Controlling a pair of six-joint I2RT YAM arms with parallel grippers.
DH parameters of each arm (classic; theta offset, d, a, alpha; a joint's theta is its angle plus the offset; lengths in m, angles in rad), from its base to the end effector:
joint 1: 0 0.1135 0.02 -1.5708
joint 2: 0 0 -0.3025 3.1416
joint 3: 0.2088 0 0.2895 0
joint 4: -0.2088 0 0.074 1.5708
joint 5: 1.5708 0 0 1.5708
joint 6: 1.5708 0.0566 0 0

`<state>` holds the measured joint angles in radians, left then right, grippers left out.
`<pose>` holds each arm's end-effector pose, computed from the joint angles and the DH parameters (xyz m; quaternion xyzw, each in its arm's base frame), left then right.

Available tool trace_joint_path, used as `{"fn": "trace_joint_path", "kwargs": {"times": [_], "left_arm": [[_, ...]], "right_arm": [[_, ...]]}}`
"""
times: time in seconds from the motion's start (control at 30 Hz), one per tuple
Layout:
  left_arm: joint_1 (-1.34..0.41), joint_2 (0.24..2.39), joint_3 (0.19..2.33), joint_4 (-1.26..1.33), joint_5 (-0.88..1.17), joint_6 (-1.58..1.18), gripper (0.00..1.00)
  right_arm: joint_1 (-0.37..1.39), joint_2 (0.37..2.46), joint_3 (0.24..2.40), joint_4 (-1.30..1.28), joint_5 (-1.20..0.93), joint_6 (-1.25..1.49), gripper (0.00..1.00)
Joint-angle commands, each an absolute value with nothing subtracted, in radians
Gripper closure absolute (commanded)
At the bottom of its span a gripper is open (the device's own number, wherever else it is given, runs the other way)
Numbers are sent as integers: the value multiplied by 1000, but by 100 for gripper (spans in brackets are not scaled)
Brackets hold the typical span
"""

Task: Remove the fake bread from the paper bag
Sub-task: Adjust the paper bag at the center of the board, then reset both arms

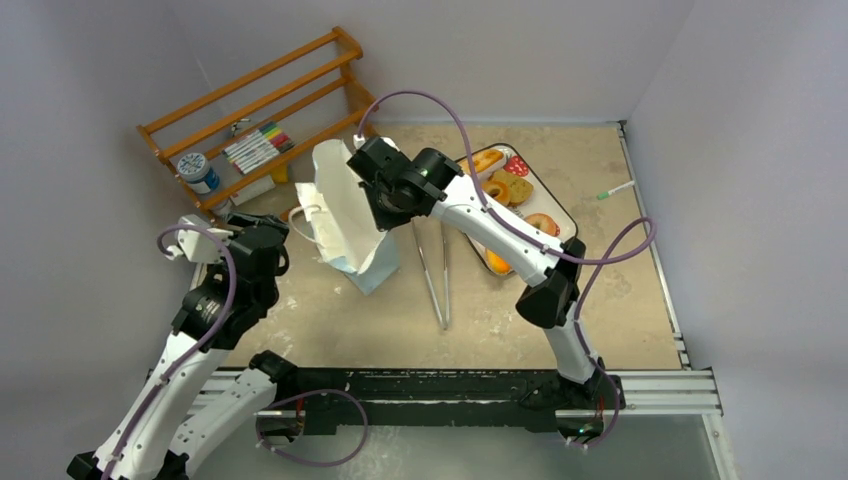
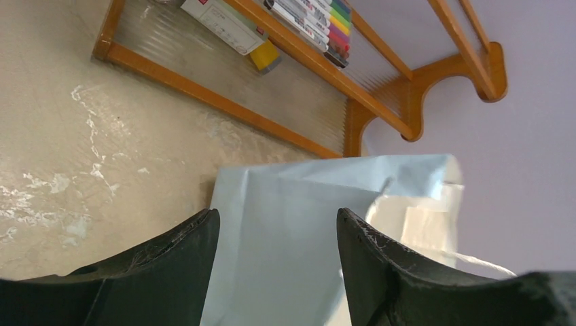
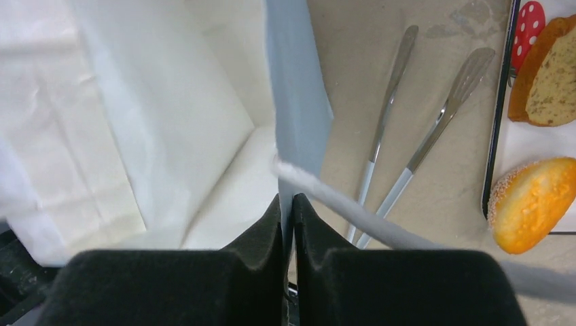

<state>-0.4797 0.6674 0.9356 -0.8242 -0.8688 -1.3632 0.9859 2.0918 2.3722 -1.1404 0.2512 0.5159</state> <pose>0.1384 -0.0233 0.3753 -0.5238 0.6293 -0.1286 0.5595 0.2934 0.4176 0.4143 -0.1742 0.9147 0.1497 0.3325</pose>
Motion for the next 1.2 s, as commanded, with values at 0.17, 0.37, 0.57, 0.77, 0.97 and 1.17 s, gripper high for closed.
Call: {"fn": "trace_joint_path", "kwargs": {"times": [0.17,0.37,0.57,0.77,0.97,1.17], "left_arm": [[-478,730,988,-778,-887,-1258,37],[-478,741,993,-766,-890,-1246,36],[-477,751,1003,-767,-899,-1246,36],[-477,759,1039,-797,-931,-1238,36],[-478,774,1118,-842,-992,-1195,35],[-477,806,1164,-827,-1040,-1109,35]], "right_arm": [[983,2104,2357,-1127,240,552,64],[982,2039,2325,-1074,275,564,43],[980,1920,2268,-982,330,565,36],[983,1826,2230,-891,367,570,35],[982,1617,2034,-724,505,563,33],[823,1387,1713,-602,730,556,20]]}}
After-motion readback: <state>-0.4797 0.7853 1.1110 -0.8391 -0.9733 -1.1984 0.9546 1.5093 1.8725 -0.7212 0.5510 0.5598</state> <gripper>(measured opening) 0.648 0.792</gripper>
